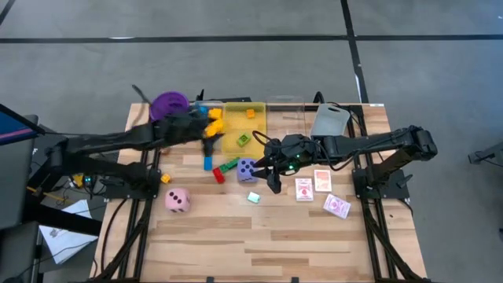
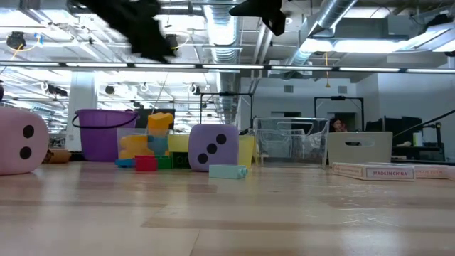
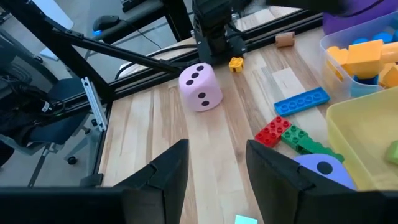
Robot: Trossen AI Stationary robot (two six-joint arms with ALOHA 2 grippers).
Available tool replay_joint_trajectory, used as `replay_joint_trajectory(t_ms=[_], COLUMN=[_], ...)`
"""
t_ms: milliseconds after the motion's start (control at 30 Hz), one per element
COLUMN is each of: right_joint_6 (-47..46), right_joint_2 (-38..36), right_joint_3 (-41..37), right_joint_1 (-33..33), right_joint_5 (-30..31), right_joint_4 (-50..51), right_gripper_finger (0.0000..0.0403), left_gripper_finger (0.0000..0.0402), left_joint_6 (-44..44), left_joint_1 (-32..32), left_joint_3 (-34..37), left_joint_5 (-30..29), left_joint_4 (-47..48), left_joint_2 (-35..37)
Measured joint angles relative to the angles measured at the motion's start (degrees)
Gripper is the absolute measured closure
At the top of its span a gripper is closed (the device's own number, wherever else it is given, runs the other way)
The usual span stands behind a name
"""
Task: Pick & Place Toys
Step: Put the brown four stud game piece into the yellow bin
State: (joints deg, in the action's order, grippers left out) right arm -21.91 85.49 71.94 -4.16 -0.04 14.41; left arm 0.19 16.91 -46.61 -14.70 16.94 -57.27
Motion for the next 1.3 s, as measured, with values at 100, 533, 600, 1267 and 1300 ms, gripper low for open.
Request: replay_joint_trajectory(t_ms=[100, 533, 600, 1267, 1300], right_joint_6=[0.0, 0.0, 0.0, 2.4, 2.4], right_joint_2=[0.0, 0.0, 0.0, 0.0, 0.0], right_joint_3=[0.0, 0.0, 0.0, 0.0, 0.0], right_joint_1=[0.5, 3.9, 4.2, 2.5, 2.2], right_joint_5=[0.0, 0.0, 0.0, 0.0, 0.0], right_joint_4=[0.0, -0.3, -0.3, 0.1, 0.1], right_gripper_finger=[0.0249, 0.0249, 0.0249, 0.0249, 0.0249], left_gripper_finger=[0.0111, 0.0111, 0.0111, 0.0113, 0.0115], left_joint_6=[-13.7, -47.5, -47.6, -43.7, -43.7], left_joint_1=[-1.9, -4.0, -3.7, 5.0, 5.4], left_joint_3=[0.0, 0.1, 0.1, 3.4, 3.4], left_joint_5=[-1.0, -0.2, -0.2, -6.4, -7.4], left_joint_4=[18.7, 59.0, 58.7, 54.2, 54.2], left_joint_2=[7.4, 9.9, 7.6, -19.7, -20.3])
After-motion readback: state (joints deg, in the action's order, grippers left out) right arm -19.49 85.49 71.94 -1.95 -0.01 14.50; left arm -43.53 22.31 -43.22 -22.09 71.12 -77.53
